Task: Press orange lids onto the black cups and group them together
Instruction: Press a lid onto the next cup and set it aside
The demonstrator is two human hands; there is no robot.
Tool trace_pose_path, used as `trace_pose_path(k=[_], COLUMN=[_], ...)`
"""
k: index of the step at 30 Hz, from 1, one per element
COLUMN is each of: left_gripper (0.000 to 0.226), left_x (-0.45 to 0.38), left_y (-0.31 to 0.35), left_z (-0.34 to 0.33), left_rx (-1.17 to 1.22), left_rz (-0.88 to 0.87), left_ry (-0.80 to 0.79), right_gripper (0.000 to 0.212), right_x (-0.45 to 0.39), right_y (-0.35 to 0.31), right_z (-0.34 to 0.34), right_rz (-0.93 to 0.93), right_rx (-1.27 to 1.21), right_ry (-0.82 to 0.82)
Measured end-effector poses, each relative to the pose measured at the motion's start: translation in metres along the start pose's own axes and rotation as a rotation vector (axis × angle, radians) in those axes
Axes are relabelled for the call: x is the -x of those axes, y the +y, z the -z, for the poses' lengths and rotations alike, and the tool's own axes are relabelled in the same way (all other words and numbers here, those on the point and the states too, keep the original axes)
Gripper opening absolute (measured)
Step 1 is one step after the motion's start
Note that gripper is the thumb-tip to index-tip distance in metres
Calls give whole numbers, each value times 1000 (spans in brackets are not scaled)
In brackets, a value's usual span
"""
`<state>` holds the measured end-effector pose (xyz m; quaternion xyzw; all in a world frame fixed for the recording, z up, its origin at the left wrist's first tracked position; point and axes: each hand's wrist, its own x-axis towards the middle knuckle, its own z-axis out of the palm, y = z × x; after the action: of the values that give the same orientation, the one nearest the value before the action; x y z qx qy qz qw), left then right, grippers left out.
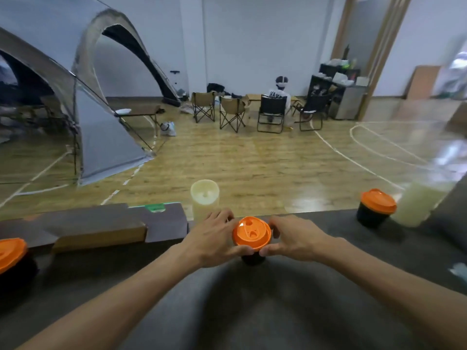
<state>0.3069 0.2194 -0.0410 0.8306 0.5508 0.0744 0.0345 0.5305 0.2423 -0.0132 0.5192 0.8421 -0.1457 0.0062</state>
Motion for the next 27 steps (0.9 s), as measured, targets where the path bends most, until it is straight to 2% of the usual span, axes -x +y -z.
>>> trace_pose_path(k=[5,11,19,23,27], left_gripper=[82,86,96,96,95], left_x=[-33,-42,-31,-32,-33], left_y=[37,39,43,43,44], left_z=[-12,-27,-46,-57,-56], left_rx=[-17,-59,135,168,151], left_rz=[-53,-58,65,110,122], left_ry=[-24,-23,-151,-154,-169], right_gripper=[63,65,65,50,36], right_x=[16,10,12,11,-11], right_y=[51,66,66,73,84], right_z=[-5,-16,-18,-5,3], right_rz=[-79,-100,-83,-59,-62], right_rx=[19,32,32,-48,-108], right_ry=[-7,33,32,-59,-50])
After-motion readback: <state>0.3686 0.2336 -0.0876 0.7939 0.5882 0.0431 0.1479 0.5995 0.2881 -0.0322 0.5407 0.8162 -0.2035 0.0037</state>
